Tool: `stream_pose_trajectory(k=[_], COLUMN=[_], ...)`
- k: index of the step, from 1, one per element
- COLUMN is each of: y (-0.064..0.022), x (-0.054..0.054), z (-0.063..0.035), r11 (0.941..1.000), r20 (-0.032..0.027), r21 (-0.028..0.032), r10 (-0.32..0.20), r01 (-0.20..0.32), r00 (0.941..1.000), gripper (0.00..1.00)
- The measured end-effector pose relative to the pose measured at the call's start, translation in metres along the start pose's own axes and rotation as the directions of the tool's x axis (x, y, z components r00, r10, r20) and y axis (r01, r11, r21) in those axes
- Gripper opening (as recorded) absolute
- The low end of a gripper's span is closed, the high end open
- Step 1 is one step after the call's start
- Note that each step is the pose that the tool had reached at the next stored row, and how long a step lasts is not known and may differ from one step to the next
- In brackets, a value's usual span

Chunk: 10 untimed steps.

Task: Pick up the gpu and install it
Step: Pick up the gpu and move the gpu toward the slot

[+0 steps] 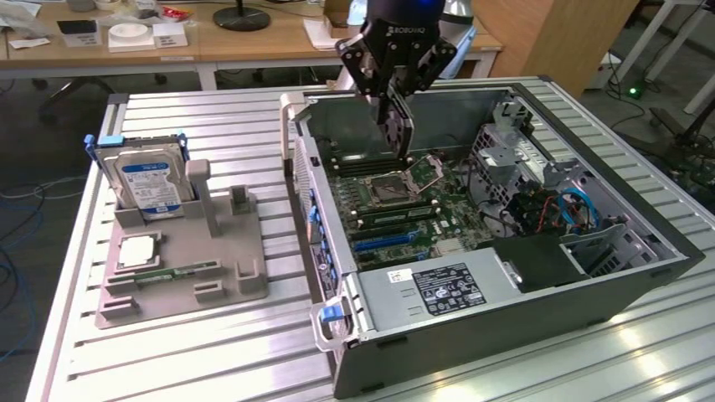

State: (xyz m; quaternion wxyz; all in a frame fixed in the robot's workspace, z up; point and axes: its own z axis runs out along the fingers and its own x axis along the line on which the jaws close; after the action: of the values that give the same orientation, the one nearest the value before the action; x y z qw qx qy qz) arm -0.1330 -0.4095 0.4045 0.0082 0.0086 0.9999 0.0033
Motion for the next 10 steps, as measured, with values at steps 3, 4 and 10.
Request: stream_pose_trajectory(k=[3,4,10], y=[0.0,0.0,0.0001], x=[-0.0018,-0.0027,-0.0065], z=[0.0002,0.0002,0.0006], r11=[1.0,1.0,1.0], r20=[0.0,0.0,0.0001], r21=[-0.0001,0.0,-0.0001], r10=[0.0,0.0,0.0], r01=[0.0,0.0,0.0], r00=[1.0,1.0,1.0], gripper=[0.28,0.28,0.28])
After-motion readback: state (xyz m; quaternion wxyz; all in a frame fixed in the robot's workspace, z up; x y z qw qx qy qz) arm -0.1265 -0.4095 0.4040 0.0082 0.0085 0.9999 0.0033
